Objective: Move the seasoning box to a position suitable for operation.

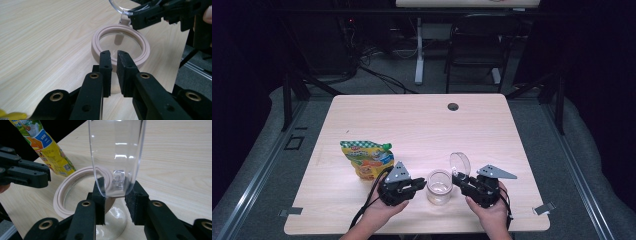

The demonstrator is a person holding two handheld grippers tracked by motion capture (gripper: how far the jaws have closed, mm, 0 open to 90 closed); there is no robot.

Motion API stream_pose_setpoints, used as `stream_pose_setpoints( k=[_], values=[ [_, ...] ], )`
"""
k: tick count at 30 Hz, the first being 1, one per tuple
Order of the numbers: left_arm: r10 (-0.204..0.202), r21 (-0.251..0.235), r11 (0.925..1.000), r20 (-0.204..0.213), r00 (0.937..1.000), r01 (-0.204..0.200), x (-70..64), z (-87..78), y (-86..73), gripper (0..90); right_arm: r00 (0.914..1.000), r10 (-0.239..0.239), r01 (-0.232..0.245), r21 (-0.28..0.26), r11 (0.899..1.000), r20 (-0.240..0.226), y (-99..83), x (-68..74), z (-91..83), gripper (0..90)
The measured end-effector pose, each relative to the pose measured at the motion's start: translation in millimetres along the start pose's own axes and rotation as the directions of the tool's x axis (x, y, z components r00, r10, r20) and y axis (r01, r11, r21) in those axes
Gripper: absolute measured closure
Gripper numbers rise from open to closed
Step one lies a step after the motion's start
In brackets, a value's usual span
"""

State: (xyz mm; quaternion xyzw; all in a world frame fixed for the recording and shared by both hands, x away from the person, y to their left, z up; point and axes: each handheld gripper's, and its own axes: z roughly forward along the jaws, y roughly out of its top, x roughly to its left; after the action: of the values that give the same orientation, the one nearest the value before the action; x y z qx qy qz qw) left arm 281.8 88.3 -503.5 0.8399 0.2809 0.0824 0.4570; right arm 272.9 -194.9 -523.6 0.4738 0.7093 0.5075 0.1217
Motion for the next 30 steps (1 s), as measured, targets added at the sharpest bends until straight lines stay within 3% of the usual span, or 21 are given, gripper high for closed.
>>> stream_pose_setpoints(
  k=[3, 8, 13, 16, 19, 21, 24, 26, 28, 30],
  values=[
    [-0.005, 0.001, 1.0, -0.011, 0.9999, 0.005, 2.4, -1.9, -2.9, 81.1, 0.9999, 0.0, 0.0, 0.001, 1.0, -0.011, 2.5, -2.5, 3.8, 71.7],
    [-0.015, -0.009, 0.9999, -0.066, 0.9977, 0.015, 6.5, -12.7, -10.3, 76.0, 0.9988, 0.015, -0.015, 0.007, 1.0, -0.046, 10.1, -8.6, 15.6, 74.1],
    [-0.037, -0.015, 0.9992, -0.083, 0.9958, 0.036, 10.5, -19.8, -15.2, 72.2, 0.9985, -0.002, 0.002, 0.008, 1.0, -0.055, 15.4, -9.1, 23.9, 75.1],
    [-0.034, -0.03, 0.9991, -0.11, 0.9933, 0.031, 11.7, -27.7, -21.8, 65.1, 0.9983, -0.007, 0.008, 0.015, 1.0, -0.058, 18.1, -10.6, 26.8, 74.9],
    [-0.041, -0.047, 0.9982, -0.1, 0.9942, 0.037, 14.4, -33.6, -27.0, 59.3, 0.9984, -0.026, 0.027, 0.01, 1.0, -0.05, 18.2, -10.4, 26.7, 73.7],
    [-0.041, -0.054, 0.9979, -0.111, 0.993, 0.035, 21.0, -41.0, -33.5, 55.3, 0.9961, -0.082, 0.083, 0.014, 0.996, -0.031, 17.7, -7.4, 22.3, 68.3],
    [-0.08, -0.053, 0.9958, -0.103, 0.9915, 0.075, 33.4, -53.4, -43.7, 53.6, 0.993, -0.117, 0.117, 0.013, 0.993, -0.012, 15.7, -4.4, 15.3, 65.3],
    [-0.085, -0.052, 0.9954, -0.094, 0.992, 0.08, 37.4, -59.8, -48.3, 54.7, 0.9923, -0.123, 0.123, 0.006, 0.992, 0.003, 13.4, -3.6, 10.5, 64.6],
    [-0.07, -0.048, 0.9967, -0.12, 0.9902, 0.065, 40.2, -66.0, -52.0, 55.0, 0.9922, -0.124, 0.124, 0.009, 0.992, 0.013, 10.7, -4.7, 6.1, 64.0],
    [-0.082, -0.06, 0.9953, -0.12, 0.9894, 0.076, 45.6, -73.4, -55.5, 55.3, 0.9933, -0.114, 0.114, 0.008, 0.993, 0.019, 8.0, -6.4, 1.3, 62.6]
  ],
)
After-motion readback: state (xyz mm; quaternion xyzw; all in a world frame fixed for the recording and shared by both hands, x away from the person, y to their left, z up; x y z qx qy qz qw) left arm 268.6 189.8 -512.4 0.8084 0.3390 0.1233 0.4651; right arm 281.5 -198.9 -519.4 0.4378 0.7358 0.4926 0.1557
